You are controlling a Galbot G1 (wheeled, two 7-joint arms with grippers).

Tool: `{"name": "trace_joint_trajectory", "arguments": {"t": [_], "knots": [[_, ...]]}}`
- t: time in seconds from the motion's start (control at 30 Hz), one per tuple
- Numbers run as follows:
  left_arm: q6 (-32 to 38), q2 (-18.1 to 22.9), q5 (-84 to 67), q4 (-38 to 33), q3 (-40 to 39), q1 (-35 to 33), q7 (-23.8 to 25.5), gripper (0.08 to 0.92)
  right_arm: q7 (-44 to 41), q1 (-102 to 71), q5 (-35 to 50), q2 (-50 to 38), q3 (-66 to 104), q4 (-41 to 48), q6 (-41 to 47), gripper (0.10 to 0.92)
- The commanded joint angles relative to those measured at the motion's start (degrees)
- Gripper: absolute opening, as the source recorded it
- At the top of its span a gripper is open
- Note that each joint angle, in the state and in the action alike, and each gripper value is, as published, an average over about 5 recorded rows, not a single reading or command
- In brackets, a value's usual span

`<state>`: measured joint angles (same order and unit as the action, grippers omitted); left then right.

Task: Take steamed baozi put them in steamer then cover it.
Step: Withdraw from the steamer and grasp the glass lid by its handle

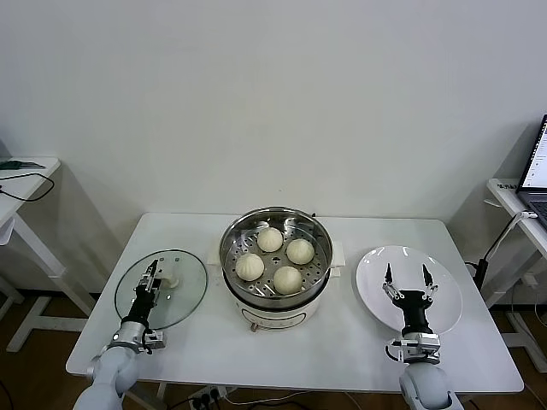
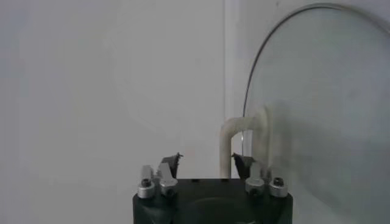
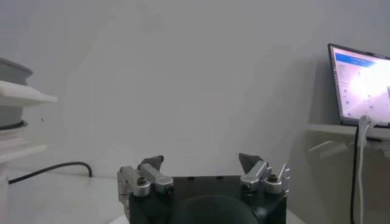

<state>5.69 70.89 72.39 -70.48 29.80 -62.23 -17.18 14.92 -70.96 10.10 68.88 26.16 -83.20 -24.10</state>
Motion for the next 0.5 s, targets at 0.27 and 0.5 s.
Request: {"name": "trace_joint_trajectory", "arguments": {"t": [0.27,0.5], "knots": [[0.2,-0.1,-1.8,1.4,-0.6,0.8,0.7,0.228,0.0,-0.1,-0.1,0.1,0.1,-0.2,-0.1,0.823],[1.5,-1.1,-4.9,-3.6,0.6,-0.5,0.7,0.188,-0.1,-0.2,-0.4,0.2,0.1,-0.1,-0.3,0.823]]}}
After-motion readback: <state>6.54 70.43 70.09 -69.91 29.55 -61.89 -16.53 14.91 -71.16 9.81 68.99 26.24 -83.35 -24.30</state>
